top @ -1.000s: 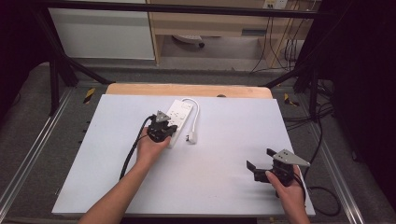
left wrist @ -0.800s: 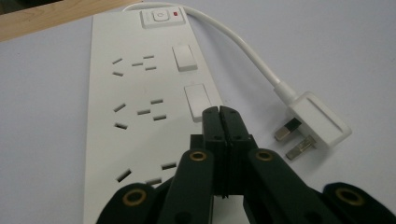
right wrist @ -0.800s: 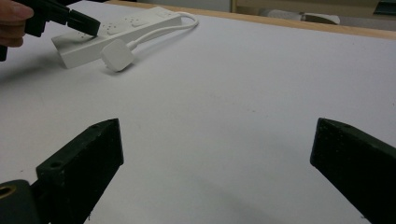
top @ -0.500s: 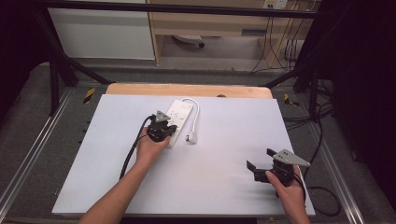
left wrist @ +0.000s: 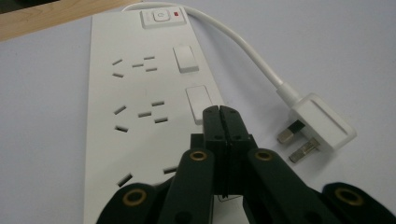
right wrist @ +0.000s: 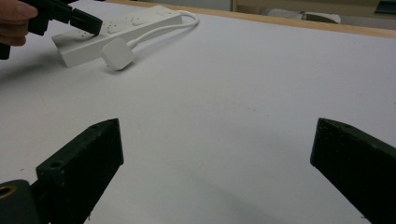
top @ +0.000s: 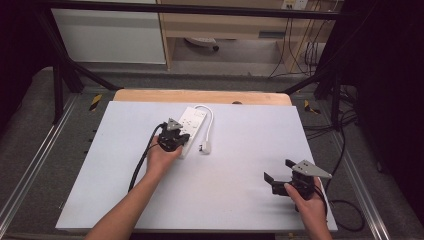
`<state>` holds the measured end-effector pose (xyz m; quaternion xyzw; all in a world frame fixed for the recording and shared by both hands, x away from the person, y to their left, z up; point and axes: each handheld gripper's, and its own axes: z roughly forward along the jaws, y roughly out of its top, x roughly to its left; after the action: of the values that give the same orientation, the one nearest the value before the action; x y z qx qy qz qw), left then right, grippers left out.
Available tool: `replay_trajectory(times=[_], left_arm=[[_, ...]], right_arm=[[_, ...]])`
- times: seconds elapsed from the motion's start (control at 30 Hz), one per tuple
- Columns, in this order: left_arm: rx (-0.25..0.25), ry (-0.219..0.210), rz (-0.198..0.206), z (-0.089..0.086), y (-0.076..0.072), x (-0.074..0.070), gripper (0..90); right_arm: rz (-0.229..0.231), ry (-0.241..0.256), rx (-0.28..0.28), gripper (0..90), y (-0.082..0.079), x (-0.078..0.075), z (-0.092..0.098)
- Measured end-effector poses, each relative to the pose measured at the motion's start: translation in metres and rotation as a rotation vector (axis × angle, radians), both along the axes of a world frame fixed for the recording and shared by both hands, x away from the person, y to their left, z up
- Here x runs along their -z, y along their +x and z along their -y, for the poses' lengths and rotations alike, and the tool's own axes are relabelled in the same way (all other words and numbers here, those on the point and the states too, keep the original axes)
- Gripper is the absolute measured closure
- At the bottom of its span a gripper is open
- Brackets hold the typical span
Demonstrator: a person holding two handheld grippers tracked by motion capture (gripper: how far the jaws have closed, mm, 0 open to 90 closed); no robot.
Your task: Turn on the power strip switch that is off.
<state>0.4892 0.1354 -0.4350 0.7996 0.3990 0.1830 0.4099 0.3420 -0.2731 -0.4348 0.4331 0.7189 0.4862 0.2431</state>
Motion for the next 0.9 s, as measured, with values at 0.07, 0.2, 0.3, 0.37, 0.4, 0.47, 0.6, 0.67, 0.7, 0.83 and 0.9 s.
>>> replay_trajectory(times=[0.07,0.2,0.3,0.37,0.4,0.47,0.6,0.67,0.7,0.83,0.9], left_arm=[[-0.001,-0.001,0.000,0.0007,0.0008,0.0006,90.0],[-0.008,-0.005,0.000,0.0010,0.0023,0.0017,90.0],[-0.009,0.001,0.005,0.0023,0.0015,0.0020,90.0],[-0.006,0.003,0.008,0.0021,0.0013,0.0021,90.0],[-0.003,0.002,0.010,0.0017,0.0012,0.0023,90.0],[-0.002,0.000,0.011,0.0010,0.0010,0.0023,90.0],[0.000,0.007,0.018,0.0015,0.0003,0.0023,90.0],[-0.004,0.003,0.019,0.0018,0.0004,0.0027,90.0],[-0.003,0.006,0.020,0.0016,0.0006,0.0029,90.0],[-0.011,-0.001,0.030,0.0017,0.0006,0.0055,90.0],[-0.015,-0.006,0.043,0.0021,-0.0006,0.0074,90.0]], right_arm=[[0.003,-0.005,-0.002,2.9,0.0001,0.0001,0.0002],[0.002,-0.005,-0.002,2.9,-0.0001,0.0000,0.0010],[0.001,-0.004,-0.002,2.9,-0.0001,0.0001,0.0011],[0.002,-0.003,-0.001,2.9,0.0000,0.0001,0.0010],[0.002,-0.004,-0.002,3.0,0.0000,0.0001,0.0008],[0.003,-0.005,-0.002,2.9,0.0000,0.0000,0.0008],[0.003,-0.005,-0.001,3.0,0.0000,0.0000,0.0013],[0.001,-0.004,-0.001,2.9,-0.0001,0.0001,0.0012],[0.002,-0.006,-0.002,2.9,-0.0001,0.0001,0.0011],[0.004,-0.008,-0.003,3.0,-0.0003,0.0000,0.0007],[0.004,-0.008,-0.002,2.9,-0.0005,-0.0001,0.0010]])
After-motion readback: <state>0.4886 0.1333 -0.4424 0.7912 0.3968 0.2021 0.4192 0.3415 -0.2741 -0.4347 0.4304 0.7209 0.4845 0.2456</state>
